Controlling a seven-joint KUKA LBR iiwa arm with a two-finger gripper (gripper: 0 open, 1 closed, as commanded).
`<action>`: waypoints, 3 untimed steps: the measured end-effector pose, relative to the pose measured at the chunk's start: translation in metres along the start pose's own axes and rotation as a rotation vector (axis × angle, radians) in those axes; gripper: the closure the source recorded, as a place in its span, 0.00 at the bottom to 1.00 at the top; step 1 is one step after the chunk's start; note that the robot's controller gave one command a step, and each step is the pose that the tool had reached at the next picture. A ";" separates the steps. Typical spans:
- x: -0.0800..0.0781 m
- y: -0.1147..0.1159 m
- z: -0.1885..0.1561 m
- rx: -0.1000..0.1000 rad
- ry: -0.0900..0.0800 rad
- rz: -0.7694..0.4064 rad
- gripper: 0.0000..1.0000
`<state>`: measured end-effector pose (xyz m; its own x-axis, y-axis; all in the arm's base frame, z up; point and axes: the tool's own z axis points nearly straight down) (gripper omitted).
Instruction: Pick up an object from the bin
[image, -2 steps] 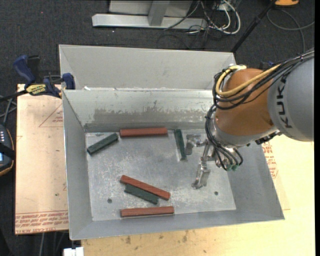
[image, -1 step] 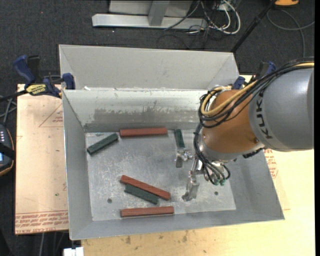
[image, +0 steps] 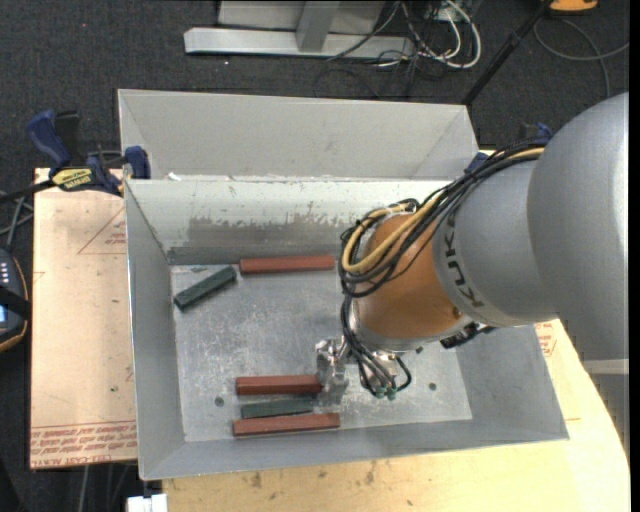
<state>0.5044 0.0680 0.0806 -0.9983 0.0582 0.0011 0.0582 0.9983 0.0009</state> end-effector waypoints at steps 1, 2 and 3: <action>0.000 0.000 0.000 0.000 0.000 -0.001 1.00; 0.001 0.014 -0.031 0.000 0.001 -0.021 1.00; 0.015 0.001 -0.041 -0.001 -0.002 -0.026 1.00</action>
Offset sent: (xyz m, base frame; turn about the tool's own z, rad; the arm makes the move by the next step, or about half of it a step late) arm 0.0008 0.0185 0.0414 -0.0260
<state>0.4895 0.0698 0.1213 -0.9995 0.0325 -0.0007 0.0325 0.9995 0.0017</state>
